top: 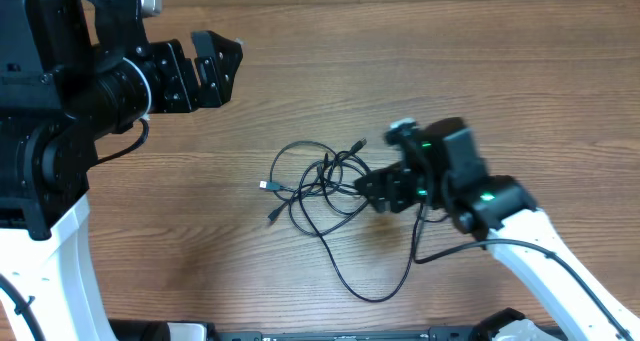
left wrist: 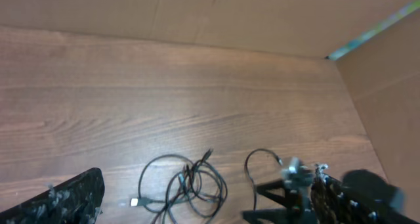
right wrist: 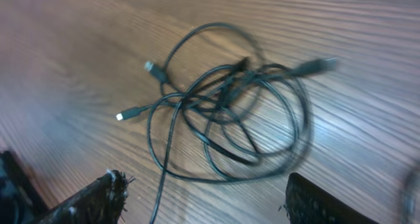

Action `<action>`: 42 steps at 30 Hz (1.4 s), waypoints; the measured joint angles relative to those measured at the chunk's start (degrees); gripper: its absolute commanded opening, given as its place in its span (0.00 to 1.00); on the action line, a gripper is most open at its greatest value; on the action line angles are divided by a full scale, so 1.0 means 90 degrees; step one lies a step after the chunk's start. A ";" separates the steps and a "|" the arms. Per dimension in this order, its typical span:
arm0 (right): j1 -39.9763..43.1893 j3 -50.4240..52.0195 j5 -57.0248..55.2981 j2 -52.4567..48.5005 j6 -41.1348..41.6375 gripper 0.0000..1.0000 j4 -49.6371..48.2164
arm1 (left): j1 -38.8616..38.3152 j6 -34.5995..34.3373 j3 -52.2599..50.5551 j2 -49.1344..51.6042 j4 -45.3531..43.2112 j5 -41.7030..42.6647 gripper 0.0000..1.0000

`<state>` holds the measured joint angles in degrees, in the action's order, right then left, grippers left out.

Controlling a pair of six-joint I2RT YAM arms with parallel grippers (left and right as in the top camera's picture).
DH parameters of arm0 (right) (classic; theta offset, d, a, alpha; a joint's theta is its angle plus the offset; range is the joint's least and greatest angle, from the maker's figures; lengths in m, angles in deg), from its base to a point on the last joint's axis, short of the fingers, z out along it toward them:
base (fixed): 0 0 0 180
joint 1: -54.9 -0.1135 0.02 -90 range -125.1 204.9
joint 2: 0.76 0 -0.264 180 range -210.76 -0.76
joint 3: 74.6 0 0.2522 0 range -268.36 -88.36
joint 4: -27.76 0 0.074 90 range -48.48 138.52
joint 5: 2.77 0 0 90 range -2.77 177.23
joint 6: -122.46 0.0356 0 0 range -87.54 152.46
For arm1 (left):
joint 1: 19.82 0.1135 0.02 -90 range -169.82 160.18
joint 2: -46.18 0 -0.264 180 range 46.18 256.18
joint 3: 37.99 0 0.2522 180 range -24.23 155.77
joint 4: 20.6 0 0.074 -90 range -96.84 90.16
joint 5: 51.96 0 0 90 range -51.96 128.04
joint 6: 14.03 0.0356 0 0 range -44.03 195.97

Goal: Untangle cables

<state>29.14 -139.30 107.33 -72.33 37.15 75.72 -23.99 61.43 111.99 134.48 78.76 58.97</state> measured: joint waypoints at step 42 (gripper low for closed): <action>-0.0935 -0.9352 -0.2421 -0.1588 -0.0486 0.04 0.2829 | 0.0000 0.1030 0.0000 -0.0002 0.0675 -0.0017 1.00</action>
<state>20.73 -223.47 85.53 -86.62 32.78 101.18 -23.99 70.70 111.99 134.45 84.84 58.81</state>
